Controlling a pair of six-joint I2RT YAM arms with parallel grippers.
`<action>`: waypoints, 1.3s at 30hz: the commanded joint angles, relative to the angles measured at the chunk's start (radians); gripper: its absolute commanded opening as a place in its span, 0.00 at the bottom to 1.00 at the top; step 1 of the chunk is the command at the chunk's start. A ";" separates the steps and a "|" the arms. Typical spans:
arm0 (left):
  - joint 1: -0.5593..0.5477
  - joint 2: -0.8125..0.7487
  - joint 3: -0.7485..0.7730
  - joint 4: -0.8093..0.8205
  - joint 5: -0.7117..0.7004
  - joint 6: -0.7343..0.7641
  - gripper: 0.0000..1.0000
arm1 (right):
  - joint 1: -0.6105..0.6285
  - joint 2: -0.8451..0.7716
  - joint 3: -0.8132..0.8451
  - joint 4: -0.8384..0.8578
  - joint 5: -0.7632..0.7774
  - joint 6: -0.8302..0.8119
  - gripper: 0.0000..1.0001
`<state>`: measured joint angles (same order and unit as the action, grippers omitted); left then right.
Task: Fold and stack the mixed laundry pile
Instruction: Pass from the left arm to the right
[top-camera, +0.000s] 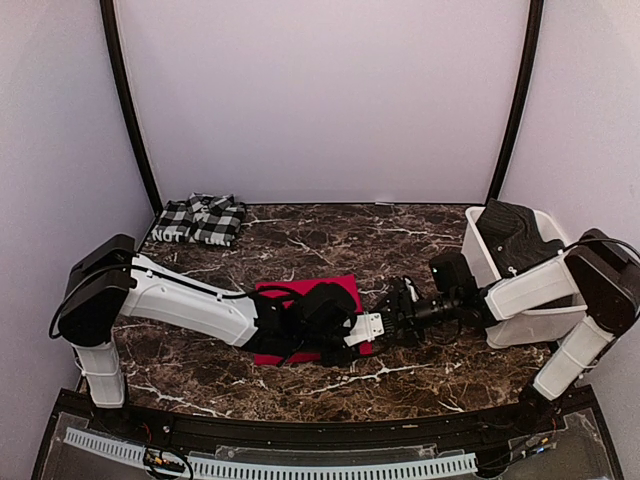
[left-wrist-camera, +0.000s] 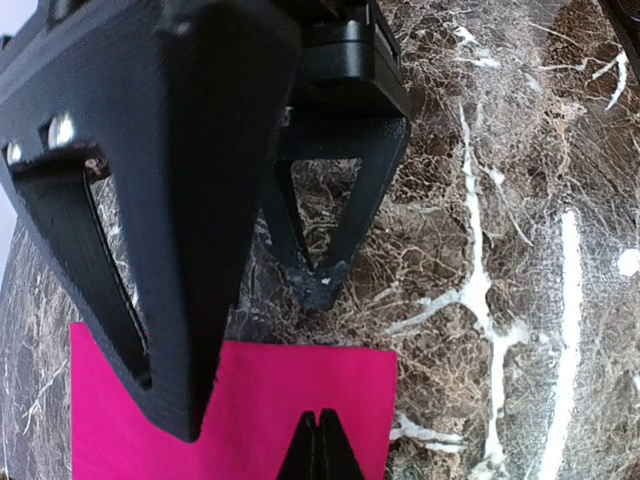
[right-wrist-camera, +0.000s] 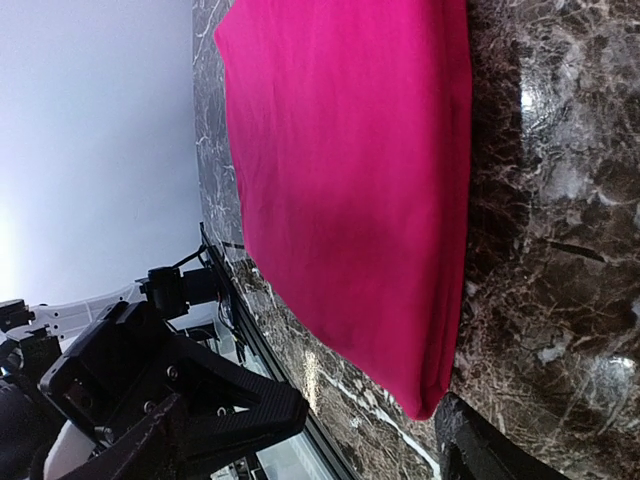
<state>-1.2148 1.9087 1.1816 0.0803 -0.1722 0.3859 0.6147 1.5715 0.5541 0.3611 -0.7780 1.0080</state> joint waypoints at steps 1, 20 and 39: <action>0.001 -0.056 -0.020 0.029 0.009 -0.010 0.00 | 0.006 0.054 0.034 0.080 -0.046 0.070 0.82; 0.003 0.021 0.010 -0.107 0.100 0.002 0.27 | -0.022 -0.016 0.043 -0.072 0.040 0.061 0.82; 0.045 0.062 0.034 -0.100 0.110 -0.039 0.00 | -0.024 0.015 0.038 -0.065 0.018 0.088 0.84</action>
<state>-1.1873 2.0186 1.2274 -0.0143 -0.0681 0.3683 0.5945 1.5715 0.5907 0.2832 -0.7547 1.0813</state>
